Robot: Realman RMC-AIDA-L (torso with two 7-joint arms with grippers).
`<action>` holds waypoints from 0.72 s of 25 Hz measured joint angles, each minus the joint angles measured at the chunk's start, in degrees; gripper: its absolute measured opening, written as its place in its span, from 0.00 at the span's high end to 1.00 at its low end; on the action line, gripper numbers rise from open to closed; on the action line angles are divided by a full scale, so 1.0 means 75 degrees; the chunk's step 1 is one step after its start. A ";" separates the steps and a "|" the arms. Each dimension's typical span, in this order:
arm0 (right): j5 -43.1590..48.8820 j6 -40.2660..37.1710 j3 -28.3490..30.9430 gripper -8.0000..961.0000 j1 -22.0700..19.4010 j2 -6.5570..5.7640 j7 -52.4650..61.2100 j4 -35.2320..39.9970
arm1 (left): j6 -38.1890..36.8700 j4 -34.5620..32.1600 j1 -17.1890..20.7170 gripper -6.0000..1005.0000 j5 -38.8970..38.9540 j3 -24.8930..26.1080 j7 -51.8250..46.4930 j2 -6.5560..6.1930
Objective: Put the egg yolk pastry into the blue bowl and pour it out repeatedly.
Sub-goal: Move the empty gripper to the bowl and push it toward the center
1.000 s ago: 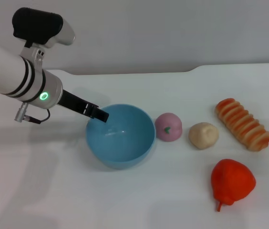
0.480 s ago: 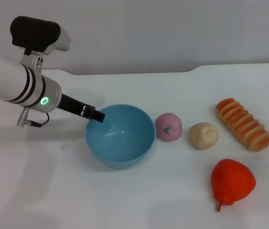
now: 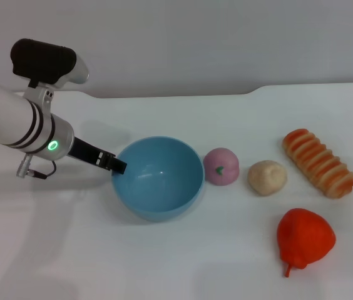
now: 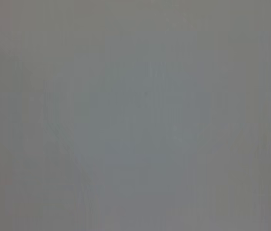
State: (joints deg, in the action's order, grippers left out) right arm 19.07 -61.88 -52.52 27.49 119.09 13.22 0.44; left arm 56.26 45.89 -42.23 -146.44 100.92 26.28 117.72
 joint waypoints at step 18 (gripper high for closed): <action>-0.0056 0.0030 0.0042 0.45 0.0036 0.0000 -0.0006 -0.0001 | 0.0188 -0.0285 -0.0057 0.27 0.0541 -0.0305 -0.0032 0.0074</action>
State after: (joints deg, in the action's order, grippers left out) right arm 18.65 -61.66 -52.20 27.75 119.09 13.18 0.44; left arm 57.66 43.76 -42.66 -142.38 98.62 26.04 118.27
